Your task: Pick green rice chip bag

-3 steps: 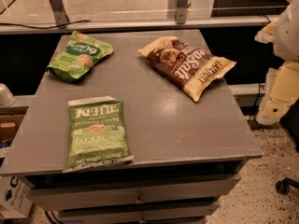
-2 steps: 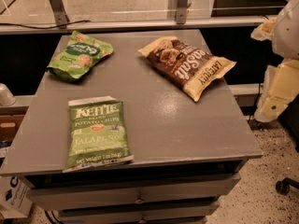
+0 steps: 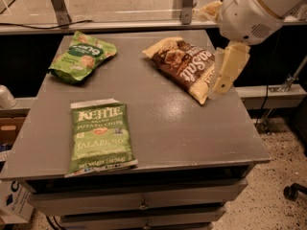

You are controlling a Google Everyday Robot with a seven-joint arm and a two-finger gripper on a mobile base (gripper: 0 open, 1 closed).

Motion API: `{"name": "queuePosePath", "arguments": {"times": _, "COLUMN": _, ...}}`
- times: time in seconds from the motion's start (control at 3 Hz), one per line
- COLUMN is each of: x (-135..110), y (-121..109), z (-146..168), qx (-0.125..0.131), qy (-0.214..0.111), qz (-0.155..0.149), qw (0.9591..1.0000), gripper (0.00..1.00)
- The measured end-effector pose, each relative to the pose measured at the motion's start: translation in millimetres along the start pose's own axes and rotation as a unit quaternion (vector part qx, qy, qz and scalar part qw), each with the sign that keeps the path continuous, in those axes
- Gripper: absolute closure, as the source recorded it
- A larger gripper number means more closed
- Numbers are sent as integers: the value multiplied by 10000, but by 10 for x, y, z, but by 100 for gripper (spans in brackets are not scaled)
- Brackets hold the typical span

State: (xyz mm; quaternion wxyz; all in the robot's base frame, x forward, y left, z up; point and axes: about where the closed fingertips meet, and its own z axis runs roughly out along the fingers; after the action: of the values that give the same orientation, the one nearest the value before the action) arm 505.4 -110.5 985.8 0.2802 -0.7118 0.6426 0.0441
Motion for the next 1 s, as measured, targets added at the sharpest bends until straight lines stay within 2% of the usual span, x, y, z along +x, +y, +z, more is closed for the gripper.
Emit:
{"name": "queuePosePath", "arguments": {"times": 0.33, "x": -444, "y": -174, "z": 365, "qx": -32, "qy": -580, "qz": -597, "qw": 9965, "gripper": 0}}
{"name": "queuePosePath", "arguments": {"times": 0.67, "x": -917, "y": -199, "z": 840, "qx": -78, "qy": -954, "qz": -961, "qw": 9908, "gripper": 0}}
{"name": "queuePosePath", "arguments": {"times": 1.0, "x": -918, "y": -198, "z": 840, "qx": -78, "qy": -954, "qz": -962, "qw": 9908, "gripper": 0}}
